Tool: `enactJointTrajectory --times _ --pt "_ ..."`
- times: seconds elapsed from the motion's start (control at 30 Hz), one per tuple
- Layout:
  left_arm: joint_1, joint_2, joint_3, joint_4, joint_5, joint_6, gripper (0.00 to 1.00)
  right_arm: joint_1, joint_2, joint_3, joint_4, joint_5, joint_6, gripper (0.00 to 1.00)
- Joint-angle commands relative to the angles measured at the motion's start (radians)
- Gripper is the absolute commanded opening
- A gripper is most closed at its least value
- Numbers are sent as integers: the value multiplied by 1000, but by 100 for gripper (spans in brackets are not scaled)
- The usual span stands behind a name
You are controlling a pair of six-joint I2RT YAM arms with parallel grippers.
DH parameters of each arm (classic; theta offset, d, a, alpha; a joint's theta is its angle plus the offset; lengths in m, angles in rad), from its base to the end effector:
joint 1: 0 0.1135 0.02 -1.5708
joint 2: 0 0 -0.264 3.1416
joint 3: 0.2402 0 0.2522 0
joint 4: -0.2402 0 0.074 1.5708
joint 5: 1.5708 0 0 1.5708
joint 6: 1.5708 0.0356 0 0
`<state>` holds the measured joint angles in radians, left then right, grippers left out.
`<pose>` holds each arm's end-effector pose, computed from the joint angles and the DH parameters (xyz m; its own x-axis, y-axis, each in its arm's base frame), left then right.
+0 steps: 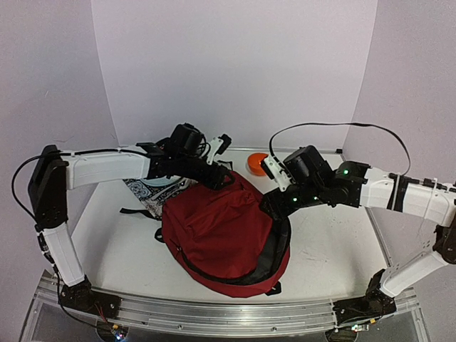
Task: Pack the student bag
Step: Adjust the student bag at the center of the board.
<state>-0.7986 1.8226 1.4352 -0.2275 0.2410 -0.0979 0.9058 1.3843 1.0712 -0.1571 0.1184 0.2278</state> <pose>0.2897 -0.3096 0.2696 -0.4819 0.3587 -0.7995 0.7884 0.5757 -0.2169 0.2008 0.2493 0.3050 -0.4341 -0.1902 -0.8805 -0.6348 0.7582 0.1492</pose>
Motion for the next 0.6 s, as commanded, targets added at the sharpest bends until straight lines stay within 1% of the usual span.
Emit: enactJointTrajectory --times 0.0,0.17,0.27,0.43,0.57 --pt "7 -203 -131 -13 -167 -132 63 2 89 64 8 -10 6 64" --pt "13 -390 -339 -74 -270 -243 74 -6 175 85 14 -1 0 76" --pt "17 -476 -462 -94 -281 -313 78 -22 210 97 17 7 -6 78" --pt "19 -500 -582 -82 -192 -396 78 -53 259 107 18 40 -20 78" --pt "18 -458 -615 4 -68 -402 77 -91 292 114 22 70 -39 78"
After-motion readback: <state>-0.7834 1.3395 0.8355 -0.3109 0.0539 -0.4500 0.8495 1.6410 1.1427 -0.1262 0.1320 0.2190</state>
